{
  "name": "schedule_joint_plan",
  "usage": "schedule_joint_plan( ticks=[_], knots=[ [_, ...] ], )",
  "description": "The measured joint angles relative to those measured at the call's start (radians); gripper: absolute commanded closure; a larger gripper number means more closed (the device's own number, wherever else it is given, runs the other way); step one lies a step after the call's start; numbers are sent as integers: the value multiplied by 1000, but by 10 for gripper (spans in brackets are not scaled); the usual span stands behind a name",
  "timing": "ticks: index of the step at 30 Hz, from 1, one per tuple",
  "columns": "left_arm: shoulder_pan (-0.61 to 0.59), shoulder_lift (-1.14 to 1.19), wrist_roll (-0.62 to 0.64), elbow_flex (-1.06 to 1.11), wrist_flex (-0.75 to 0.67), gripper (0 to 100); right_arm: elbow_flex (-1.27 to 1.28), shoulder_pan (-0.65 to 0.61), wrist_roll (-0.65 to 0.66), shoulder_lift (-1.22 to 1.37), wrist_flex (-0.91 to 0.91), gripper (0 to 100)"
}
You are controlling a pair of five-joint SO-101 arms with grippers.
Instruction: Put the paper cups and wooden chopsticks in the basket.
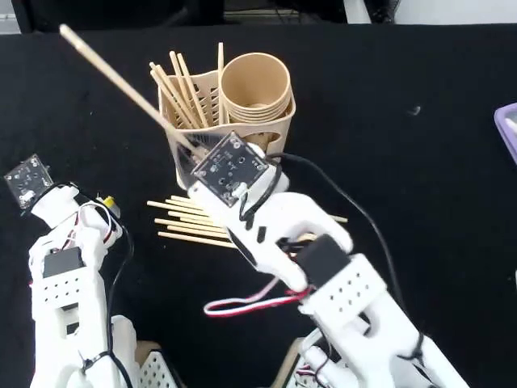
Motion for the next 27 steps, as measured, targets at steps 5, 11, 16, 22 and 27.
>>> schedule_joint_plan(
  ticks=[5, 11, 16, 22, 27],
  knots=[
    [0, 0, 0, 0, 0, 820, 26, 0, -57, 86, -307, 987],
    [0, 0, 0, 0, 0, 820, 26, 46, -189, 226, -540, 987],
    [0, 0, 0, 0, 0, 820, 26, 74, -273, 336, -624, 987],
    [0, 0, 0, 0, 0, 820, -15, 84, -265, 491, -644, 987],
    [0, 0, 0, 0, 0, 820, -66, 132, -265, 612, -646, 987]
  ],
)
